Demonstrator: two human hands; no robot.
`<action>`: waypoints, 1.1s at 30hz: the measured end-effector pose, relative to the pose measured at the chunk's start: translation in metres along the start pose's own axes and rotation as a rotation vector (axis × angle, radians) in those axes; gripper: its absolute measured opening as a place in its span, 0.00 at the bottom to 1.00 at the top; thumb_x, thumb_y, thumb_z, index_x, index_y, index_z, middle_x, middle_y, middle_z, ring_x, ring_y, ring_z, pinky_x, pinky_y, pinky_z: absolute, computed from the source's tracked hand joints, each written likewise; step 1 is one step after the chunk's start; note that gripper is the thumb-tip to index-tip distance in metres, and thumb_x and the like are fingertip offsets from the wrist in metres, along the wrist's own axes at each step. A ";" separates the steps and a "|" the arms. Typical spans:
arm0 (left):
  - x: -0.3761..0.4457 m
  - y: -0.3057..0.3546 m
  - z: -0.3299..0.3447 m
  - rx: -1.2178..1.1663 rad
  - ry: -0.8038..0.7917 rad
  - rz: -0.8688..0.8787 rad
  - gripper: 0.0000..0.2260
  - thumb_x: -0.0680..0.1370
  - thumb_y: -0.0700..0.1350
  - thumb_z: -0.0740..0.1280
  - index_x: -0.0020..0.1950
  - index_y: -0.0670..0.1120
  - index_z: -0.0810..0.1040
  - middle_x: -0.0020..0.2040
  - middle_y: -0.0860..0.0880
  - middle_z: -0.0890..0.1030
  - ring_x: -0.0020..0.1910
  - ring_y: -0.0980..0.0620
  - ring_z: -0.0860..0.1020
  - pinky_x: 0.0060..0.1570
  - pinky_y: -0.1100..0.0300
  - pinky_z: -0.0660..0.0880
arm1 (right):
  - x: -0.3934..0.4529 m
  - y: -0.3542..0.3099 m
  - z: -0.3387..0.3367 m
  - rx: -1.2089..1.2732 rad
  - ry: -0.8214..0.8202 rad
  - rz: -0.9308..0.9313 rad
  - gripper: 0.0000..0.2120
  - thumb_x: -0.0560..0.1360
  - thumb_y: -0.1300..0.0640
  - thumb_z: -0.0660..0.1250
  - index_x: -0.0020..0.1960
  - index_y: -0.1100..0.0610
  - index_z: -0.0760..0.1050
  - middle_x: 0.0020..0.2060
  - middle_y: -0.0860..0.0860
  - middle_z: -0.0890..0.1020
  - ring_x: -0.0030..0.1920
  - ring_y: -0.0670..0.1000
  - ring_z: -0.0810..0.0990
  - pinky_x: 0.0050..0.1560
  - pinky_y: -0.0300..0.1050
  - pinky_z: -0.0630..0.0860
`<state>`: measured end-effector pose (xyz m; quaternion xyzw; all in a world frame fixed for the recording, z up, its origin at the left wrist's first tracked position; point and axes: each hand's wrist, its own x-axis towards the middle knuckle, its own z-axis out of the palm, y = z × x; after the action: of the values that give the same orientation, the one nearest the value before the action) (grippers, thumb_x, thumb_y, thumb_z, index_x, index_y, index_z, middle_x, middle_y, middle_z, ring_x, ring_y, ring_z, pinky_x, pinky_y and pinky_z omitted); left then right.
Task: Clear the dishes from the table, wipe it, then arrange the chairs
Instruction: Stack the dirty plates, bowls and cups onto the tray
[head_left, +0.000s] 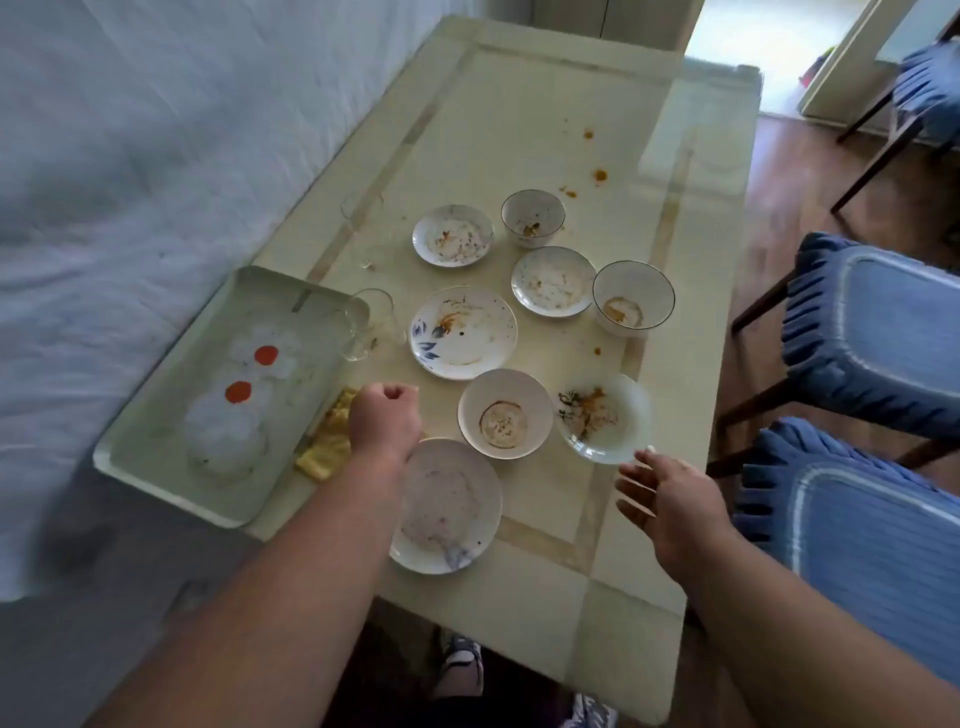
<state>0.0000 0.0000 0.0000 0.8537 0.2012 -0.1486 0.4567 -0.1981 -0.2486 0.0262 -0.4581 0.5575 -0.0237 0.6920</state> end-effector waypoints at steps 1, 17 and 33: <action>0.016 0.006 0.009 -0.041 -0.032 -0.037 0.07 0.79 0.48 0.71 0.48 0.45 0.81 0.47 0.42 0.87 0.45 0.42 0.85 0.49 0.48 0.84 | 0.004 -0.003 0.001 0.008 0.002 0.002 0.13 0.87 0.54 0.65 0.65 0.61 0.78 0.60 0.63 0.85 0.57 0.61 0.85 0.64 0.63 0.82; 0.079 0.022 0.071 -0.331 -0.078 -0.351 0.06 0.81 0.32 0.65 0.52 0.37 0.81 0.46 0.37 0.86 0.33 0.42 0.87 0.46 0.41 0.87 | 0.016 -0.018 0.013 -0.016 -0.012 -0.016 0.13 0.87 0.51 0.65 0.62 0.60 0.80 0.50 0.58 0.85 0.51 0.58 0.85 0.57 0.59 0.83; 0.035 0.066 0.037 -0.578 -0.124 -0.222 0.05 0.83 0.36 0.67 0.56 0.35 0.80 0.43 0.37 0.86 0.36 0.46 0.86 0.39 0.53 0.86 | 0.047 -0.051 0.046 -0.093 -0.048 -0.125 0.12 0.87 0.54 0.66 0.56 0.62 0.83 0.43 0.55 0.84 0.42 0.52 0.80 0.42 0.49 0.75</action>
<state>0.0601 -0.0575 0.0122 0.6507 0.2989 -0.1862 0.6727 -0.1196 -0.2757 0.0231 -0.5241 0.5116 -0.0302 0.6802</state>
